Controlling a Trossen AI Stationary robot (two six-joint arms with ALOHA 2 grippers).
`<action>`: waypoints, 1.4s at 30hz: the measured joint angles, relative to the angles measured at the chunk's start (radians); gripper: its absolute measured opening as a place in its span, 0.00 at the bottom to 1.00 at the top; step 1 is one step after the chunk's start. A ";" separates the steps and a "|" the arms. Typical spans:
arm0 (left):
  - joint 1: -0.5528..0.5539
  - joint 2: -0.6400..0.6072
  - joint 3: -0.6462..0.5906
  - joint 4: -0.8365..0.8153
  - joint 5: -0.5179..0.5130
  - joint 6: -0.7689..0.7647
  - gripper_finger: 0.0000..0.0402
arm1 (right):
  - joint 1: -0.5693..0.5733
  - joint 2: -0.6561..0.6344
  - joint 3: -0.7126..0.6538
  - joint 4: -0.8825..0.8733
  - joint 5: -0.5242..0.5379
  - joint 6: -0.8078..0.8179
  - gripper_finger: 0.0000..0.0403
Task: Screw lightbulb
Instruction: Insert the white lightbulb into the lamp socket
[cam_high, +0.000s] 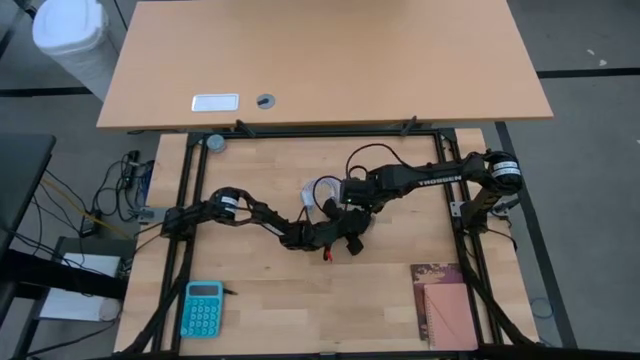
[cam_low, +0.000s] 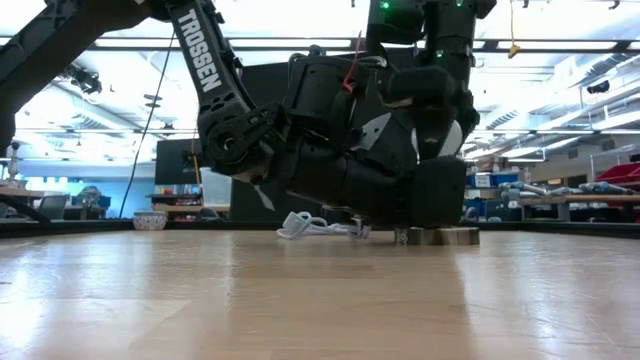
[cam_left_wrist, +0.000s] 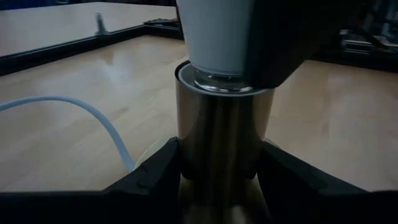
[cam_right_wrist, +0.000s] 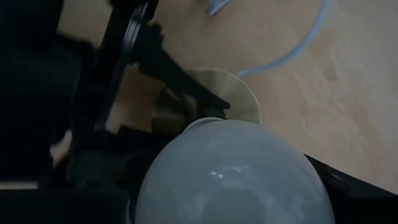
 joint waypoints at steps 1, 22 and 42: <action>0.000 0.001 0.000 0.003 -0.007 -0.002 0.48 | 0.001 0.001 -0.001 0.012 0.009 0.029 0.64; -0.001 -0.003 0.002 0.026 0.045 -0.025 0.48 | 0.030 0.006 -0.005 0.044 0.029 -0.040 0.79; -0.002 -0.005 0.004 -0.002 0.068 0.011 0.48 | 0.076 -0.075 -0.001 -0.075 0.051 -0.067 0.82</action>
